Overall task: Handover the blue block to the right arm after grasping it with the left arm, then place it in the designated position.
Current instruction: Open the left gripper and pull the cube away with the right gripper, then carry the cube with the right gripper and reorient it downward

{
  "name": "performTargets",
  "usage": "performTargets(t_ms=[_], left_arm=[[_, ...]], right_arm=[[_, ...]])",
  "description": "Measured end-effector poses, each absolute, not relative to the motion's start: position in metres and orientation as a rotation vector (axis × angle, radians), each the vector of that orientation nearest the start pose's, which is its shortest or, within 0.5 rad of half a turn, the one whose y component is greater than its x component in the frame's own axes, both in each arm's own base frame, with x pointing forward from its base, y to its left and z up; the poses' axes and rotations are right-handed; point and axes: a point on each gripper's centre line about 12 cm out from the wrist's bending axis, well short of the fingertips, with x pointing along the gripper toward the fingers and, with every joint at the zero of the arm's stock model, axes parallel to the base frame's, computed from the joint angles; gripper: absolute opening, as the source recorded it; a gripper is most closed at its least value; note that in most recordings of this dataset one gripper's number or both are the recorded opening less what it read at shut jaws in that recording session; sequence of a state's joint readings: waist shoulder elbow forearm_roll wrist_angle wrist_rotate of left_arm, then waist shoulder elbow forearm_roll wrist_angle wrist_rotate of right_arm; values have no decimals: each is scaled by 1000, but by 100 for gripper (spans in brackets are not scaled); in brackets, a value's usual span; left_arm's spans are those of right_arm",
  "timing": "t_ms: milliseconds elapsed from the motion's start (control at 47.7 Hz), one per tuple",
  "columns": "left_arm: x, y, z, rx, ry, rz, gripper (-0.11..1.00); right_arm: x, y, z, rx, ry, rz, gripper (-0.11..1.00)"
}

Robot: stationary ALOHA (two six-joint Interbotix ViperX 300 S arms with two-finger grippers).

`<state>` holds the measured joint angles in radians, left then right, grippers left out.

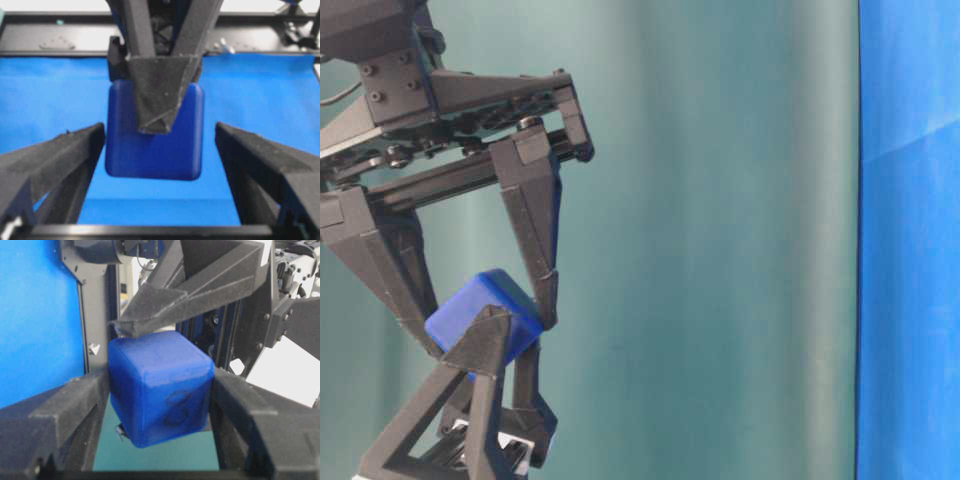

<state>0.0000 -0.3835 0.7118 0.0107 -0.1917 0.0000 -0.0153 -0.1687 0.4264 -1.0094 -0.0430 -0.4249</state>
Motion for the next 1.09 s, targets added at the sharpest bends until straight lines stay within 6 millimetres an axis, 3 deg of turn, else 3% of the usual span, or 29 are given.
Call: performTargets(t_ms=[462, 923, 1091], left_arm=[[344, 0, 316, 9, 133, -3, 93], [339, 0, 318, 10, 124, -3, 93], [338, 0, 319, 9, 123, -3, 93]], right_arm=[[406, -1, 327, -1418, 183, 191, 45], [336, 2, 331, -1386, 194, 159, 45], [319, 3, 334, -1389, 201, 142, 45]])
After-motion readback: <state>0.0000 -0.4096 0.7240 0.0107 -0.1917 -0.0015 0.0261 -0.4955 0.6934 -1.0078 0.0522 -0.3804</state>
